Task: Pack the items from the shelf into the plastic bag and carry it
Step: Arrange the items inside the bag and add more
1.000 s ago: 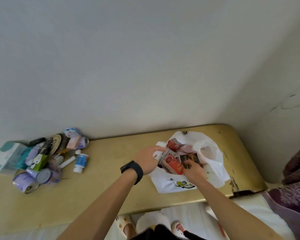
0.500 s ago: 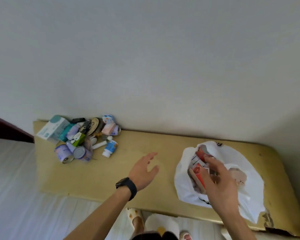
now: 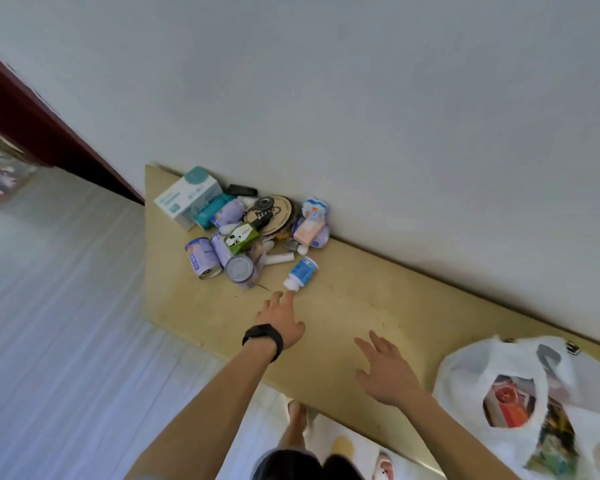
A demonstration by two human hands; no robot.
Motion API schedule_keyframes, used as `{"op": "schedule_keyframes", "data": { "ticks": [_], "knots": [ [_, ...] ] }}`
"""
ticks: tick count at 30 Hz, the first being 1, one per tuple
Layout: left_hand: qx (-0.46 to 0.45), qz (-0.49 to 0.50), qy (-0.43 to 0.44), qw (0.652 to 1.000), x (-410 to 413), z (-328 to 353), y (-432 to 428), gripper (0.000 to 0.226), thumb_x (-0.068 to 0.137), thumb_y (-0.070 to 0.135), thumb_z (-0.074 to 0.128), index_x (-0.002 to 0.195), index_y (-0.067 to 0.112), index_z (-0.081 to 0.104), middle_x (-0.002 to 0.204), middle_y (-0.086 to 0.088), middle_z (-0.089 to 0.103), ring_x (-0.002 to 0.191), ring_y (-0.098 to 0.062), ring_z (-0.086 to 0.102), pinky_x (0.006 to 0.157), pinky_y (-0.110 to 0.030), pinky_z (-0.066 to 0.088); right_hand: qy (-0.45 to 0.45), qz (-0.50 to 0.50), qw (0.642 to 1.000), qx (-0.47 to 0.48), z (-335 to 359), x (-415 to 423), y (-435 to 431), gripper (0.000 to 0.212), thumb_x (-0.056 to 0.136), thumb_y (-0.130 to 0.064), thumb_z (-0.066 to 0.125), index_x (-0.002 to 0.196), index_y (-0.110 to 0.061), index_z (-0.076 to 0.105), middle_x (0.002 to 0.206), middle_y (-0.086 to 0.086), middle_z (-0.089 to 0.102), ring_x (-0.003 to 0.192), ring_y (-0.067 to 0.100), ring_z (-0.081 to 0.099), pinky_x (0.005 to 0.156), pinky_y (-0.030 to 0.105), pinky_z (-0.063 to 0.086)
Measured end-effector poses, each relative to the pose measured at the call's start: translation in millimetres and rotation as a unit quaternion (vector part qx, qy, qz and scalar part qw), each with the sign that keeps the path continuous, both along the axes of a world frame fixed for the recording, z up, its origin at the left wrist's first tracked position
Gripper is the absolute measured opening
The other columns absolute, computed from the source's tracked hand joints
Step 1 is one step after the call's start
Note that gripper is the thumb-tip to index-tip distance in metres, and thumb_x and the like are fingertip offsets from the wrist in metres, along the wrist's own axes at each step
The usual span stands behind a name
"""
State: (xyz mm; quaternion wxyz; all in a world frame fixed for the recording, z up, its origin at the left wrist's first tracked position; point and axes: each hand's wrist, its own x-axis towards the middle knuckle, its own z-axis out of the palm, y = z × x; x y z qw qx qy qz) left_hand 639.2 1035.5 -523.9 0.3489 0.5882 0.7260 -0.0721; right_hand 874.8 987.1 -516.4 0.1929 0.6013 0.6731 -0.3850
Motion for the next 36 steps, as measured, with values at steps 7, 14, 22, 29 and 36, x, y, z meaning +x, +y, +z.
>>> {"op": "schedule_keyframes", "data": {
  "ticks": [7, 14, 22, 29, 36],
  "knots": [
    [-0.015, 0.003, -0.025, 1.0, -5.4, -32.0, 69.2, 0.081, 0.088, 0.043, 0.061, 0.151, 0.017, 0.018, 0.145, -0.013, 0.037, 0.13, -0.035, 0.04, 0.104, -0.048, 0.04, -0.078, 0.019, 0.993, -0.091, -50.4, -5.2, 12.2, 0.077, 0.099, -0.051, 0.038, 0.158, -0.029, -0.006, 0.164, -0.003, -0.024, 0.154, 0.023, -0.005, 0.119, 0.046, 0.024],
    [-0.065, 0.124, -0.119, 0.983, 15.1, -48.1, 75.2, 0.043, 0.083, 0.047, 0.063, 0.112, 0.015, 0.058, 0.108, -0.007, 0.065, 0.092, -0.024, 0.062, 0.074, -0.033, 0.05, 0.121, -0.385, 0.91, -0.091, -37.8, -23.9, 33.2, 0.078, 0.088, -0.063, 0.057, 0.152, -0.025, 0.034, 0.156, 0.001, 0.04, 0.138, 0.022, 0.044, 0.109, 0.033, 0.036],
    [-0.089, 0.007, -0.332, 0.939, 41.9, 1.2, 52.0, 0.038, 0.078, 0.049, 0.069, 0.112, 0.03, 0.068, 0.109, 0.011, 0.066, 0.088, -0.005, 0.063, 0.078, -0.026, 0.053, 0.383, -0.645, 0.657, -0.076, 1.8, -52.1, 85.0, 0.046, 0.084, -0.038, 0.074, 0.121, -0.014, 0.061, 0.108, 0.011, 0.072, 0.094, 0.027, 0.072, 0.077, 0.043, 0.059],
    [0.223, 0.123, -0.128, 0.959, 5.3, 10.0, 150.6, 0.072, 0.078, 0.037, 0.072, 0.139, 0.019, 0.038, 0.138, -0.013, 0.036, 0.123, -0.031, 0.04, 0.103, -0.041, 0.04, 0.418, -0.682, 0.598, -0.042, 41.2, -39.3, 99.3, 0.025, 0.087, -0.027, 0.073, 0.104, -0.013, 0.06, 0.088, 0.011, 0.063, 0.062, 0.023, 0.06, 0.058, 0.034, 0.052],
    [0.193, -0.096, 0.1, 0.972, 16.6, -4.7, 186.3, 0.076, 0.088, 0.037, 0.062, 0.149, 0.014, 0.021, 0.129, -0.022, 0.047, 0.116, -0.039, 0.049, 0.086, -0.045, 0.043, 0.415, -0.678, 0.606, 0.006, 62.7, -28.9, 92.2, 0.029, 0.089, -0.027, 0.071, 0.11, -0.012, 0.059, 0.089, 0.01, 0.065, 0.064, 0.022, 0.062, 0.057, 0.034, 0.052]
  ]
}}
